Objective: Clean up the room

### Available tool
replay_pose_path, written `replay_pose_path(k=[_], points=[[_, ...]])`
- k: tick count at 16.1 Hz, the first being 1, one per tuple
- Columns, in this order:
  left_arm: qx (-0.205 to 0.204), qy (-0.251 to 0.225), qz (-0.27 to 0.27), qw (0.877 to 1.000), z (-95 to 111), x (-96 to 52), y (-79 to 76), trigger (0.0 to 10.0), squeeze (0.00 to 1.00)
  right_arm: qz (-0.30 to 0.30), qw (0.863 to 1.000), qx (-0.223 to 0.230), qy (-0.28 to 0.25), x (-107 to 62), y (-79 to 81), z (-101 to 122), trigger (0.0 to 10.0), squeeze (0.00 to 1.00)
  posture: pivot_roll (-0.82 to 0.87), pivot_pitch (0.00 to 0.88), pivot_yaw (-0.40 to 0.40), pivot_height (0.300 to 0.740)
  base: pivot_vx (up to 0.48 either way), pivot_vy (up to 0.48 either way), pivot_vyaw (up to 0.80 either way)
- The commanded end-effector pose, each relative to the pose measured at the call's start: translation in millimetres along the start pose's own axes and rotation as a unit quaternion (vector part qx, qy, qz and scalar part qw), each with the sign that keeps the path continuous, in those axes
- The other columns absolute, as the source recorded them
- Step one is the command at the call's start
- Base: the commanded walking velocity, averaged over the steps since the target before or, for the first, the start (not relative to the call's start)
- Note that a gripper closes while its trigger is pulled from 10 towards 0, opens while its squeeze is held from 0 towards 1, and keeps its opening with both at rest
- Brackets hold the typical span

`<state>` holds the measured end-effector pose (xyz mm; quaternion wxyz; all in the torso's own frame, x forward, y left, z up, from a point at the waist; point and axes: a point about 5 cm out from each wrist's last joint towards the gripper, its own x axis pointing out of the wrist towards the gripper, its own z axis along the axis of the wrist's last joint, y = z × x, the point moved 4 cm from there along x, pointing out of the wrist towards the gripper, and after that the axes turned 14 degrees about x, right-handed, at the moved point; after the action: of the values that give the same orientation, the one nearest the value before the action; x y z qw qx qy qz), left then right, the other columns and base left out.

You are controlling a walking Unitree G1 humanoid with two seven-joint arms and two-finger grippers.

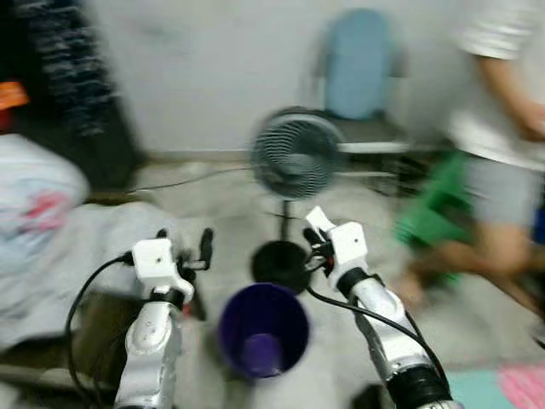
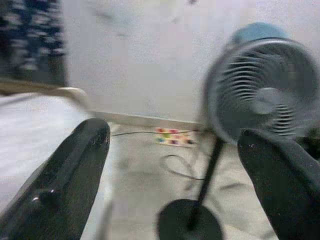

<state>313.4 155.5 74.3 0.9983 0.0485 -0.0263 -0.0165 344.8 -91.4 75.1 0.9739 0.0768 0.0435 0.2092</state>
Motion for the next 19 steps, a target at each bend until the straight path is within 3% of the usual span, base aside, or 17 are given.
replay_pose_path(k=[1, 6, 9, 11, 14, 19], points=[[0.002, -0.001, -0.005, 1.0, 1.6, 1.2, -3.9, 10.0, 0.0, -0.002, 1.0, -0.003, -0.012, 0.8, -2.7, 7.2, 10.0, 0.0, 0.06, 0.032, 0.002, 0.74, 0.0, 0.0, 0.42], [0.021, 0.001, -0.029, 0.999, -0.1, -4.0, -5.3, 10.0, 0.0, -0.012, 1.0, 0.001, -0.003, 1.0, -4.1, 2.1, 10.0, 0.0, 0.06, 0.05, 0.007, 0.74, 0.0, 0.0, 0.08], [0.049, -0.015, -0.094, 0.994, 3.7, -20.7, -5.4, 10.0, 0.0, -0.023, 1.0, 0.002, 0.013, -3.0, -5.5, -8.0, 10.0, 0.0, 0.07, 0.102, 0.014, 0.74, 0.0, 0.0, 0.0], [0.048, -0.036, -0.138, 0.989, 14.1, -30.7, -9.6, 10.0, 0.0, -0.022, 0.999, 0.001, 0.024, -3.6, -0.9, -14.4, 10.0, 0.0, 0.09, 0.125, 0.017, 0.74, 0.0, 0.0, 0.0], [0.097, -0.055, -0.191, 0.975, 27.9, -44.7, -12.0, 10.0, 0.0, -0.032, 0.998, 0.006, 0.046, -2.6, 3.4, -26.4, 10.0, 0.0, 0.11, 0.158, 0.03, 0.74, 0.0, 0.0, 0.0], [0.112, -0.045, -0.202, 0.972, 41.7, -61.3, 3.1, 10.0, 0.0, -0.026, 0.998, 0.015, 0.054, 14.4, 21.4, -24.6, 10.0, 0.0, 0.18, 0.246, 0.072, 0.74, 0.0, 0.0, 0.0]])
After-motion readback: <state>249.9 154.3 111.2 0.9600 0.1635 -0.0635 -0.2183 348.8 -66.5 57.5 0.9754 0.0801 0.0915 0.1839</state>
